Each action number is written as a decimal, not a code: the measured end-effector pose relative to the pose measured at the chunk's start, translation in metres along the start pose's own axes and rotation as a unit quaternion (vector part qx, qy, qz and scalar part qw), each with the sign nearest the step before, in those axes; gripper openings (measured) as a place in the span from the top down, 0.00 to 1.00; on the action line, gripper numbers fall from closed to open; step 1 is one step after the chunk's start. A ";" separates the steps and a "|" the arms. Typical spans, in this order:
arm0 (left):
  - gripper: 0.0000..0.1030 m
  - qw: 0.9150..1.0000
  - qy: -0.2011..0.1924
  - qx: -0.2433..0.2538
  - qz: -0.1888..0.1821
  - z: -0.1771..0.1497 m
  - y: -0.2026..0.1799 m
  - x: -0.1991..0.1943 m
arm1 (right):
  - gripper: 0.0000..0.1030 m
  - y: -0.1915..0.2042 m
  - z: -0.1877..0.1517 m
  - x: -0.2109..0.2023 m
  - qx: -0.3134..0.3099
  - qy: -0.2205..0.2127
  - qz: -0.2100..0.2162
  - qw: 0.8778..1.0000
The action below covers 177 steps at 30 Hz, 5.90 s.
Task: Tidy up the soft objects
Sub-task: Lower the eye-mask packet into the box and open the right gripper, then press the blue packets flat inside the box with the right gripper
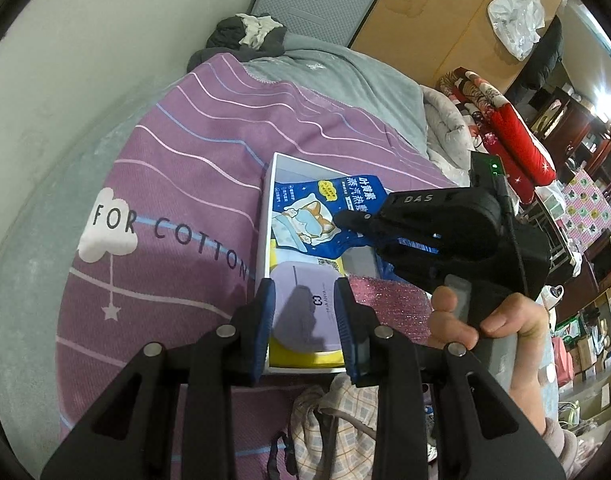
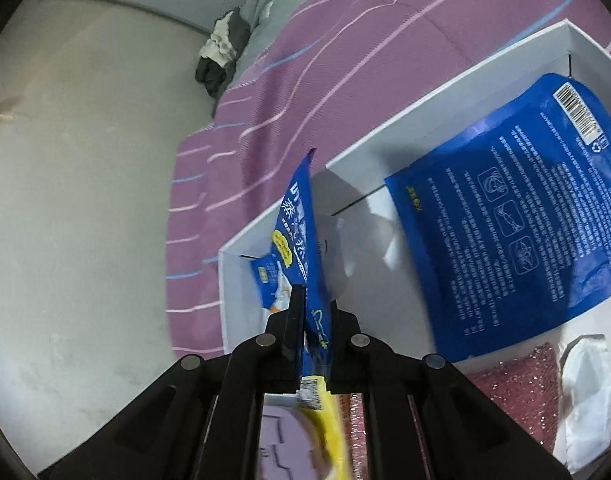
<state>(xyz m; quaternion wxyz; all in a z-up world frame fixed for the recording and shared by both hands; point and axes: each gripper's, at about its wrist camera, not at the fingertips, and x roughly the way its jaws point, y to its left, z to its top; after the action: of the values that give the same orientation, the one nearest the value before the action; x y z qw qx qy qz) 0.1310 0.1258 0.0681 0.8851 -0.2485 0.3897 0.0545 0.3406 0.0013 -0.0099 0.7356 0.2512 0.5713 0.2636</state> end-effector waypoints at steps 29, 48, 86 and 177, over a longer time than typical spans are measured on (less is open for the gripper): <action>0.69 0.999 0.004 0.028 -0.015 0.000 -0.017 -0.004 | 0.42 -0.004 -0.018 -0.074 -0.032 0.004 -0.089 0.995; 0.69 0.999 0.029 0.036 0.013 -0.002 -0.021 0.011 | 0.97 0.019 -0.007 0.000 -0.078 0.026 -0.055 0.995; 0.69 0.999 0.040 -0.024 0.025 0.001 0.022 0.003 | 1.00 0.023 -0.011 0.052 -0.019 0.106 0.030 0.994; 0.69 0.999 0.043 -0.005 0.027 0.000 0.012 0.005 | 0.81 -0.035 -0.006 -0.039 -0.003 0.053 -0.024 0.998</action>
<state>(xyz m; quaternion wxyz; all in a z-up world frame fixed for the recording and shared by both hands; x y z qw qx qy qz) 0.1310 0.1357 0.0595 0.8646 -0.2444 0.4336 0.0694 0.3305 -0.0500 -0.0072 0.7113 0.2210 0.6144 0.2603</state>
